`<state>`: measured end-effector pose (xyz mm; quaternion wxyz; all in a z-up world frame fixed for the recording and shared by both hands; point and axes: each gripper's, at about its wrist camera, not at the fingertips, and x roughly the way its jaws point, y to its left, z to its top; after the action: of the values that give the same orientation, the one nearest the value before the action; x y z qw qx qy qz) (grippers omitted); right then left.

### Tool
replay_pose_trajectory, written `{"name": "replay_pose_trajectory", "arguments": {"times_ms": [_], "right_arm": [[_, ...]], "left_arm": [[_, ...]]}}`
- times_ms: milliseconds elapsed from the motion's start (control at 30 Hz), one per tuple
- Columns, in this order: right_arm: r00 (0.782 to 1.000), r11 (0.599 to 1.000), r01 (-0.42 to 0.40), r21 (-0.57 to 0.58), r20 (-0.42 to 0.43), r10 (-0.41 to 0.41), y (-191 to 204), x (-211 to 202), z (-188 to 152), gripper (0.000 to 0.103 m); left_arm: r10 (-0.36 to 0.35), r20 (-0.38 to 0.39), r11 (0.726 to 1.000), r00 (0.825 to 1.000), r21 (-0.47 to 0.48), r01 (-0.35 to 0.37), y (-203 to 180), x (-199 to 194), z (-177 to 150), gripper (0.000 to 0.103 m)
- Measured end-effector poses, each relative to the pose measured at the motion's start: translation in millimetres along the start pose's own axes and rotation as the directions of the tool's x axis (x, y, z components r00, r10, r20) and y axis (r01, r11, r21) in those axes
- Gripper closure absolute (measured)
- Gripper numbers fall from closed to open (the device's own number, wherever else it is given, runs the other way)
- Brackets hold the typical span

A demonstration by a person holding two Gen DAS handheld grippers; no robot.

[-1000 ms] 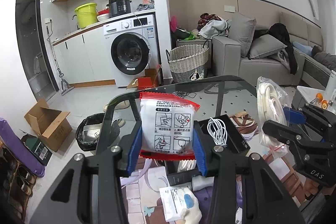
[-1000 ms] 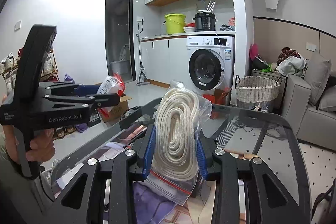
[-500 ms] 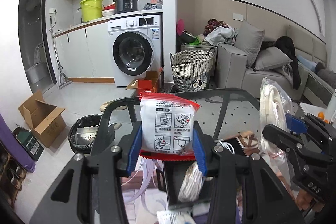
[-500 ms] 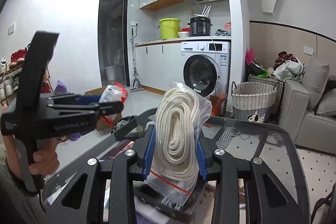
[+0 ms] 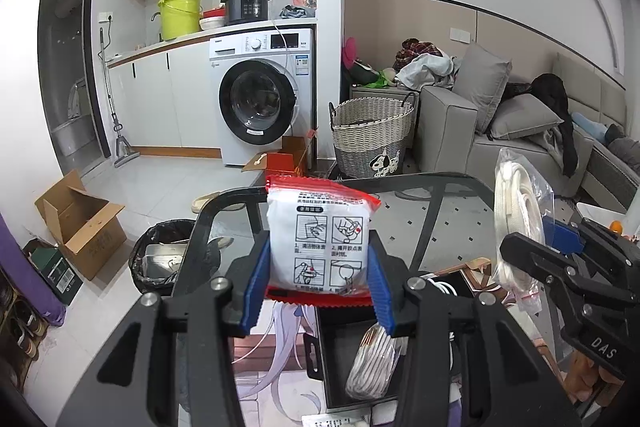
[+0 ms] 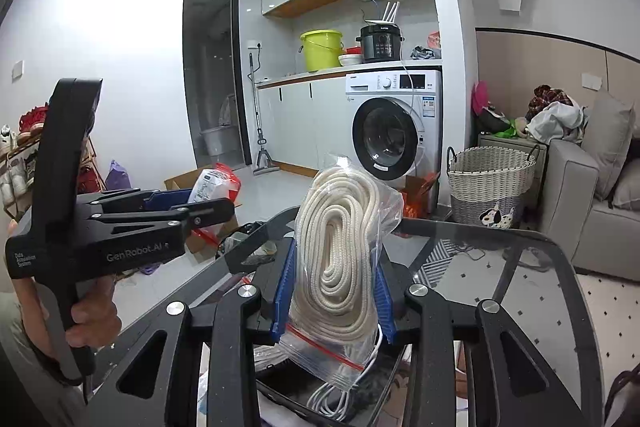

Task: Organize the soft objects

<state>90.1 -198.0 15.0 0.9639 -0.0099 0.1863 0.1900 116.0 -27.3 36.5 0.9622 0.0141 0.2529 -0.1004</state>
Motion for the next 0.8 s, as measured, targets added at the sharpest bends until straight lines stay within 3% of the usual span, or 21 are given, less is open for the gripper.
{"name": "replay_pose_trajectory", "arguments": {"times_ms": [233, 367, 600, 800], "right_arm": [[1.0, 1.0, 0.018, 0.009, -0.025, -0.018, -2, 8, 1, 0.068], [0.995, 0.999, 0.036, 0.005, -0.097, -0.035, 4, 22, -1, 0.068], [0.971, 0.999, 0.038, 0.019, -0.235, -0.032, 1, 47, -14, 0.068], [0.941, 0.999, 0.028, 0.028, -0.339, -0.016, -3, 65, -27, 0.067]], "left_arm": [[-0.042, -0.046, 0.999, 0.998, -0.004, 0.042, -2, 9, 3, 0.059], [-0.046, -0.141, 0.999, 0.989, 0.005, 0.048, -6, 24, -1, 0.059], [-0.08, -0.29, 0.996, 0.954, 0.007, 0.086, -14, 51, -15, 0.059], [-0.147, -0.357, 0.988, 0.923, -0.011, 0.153, -22, 59, -25, 0.058]]}}
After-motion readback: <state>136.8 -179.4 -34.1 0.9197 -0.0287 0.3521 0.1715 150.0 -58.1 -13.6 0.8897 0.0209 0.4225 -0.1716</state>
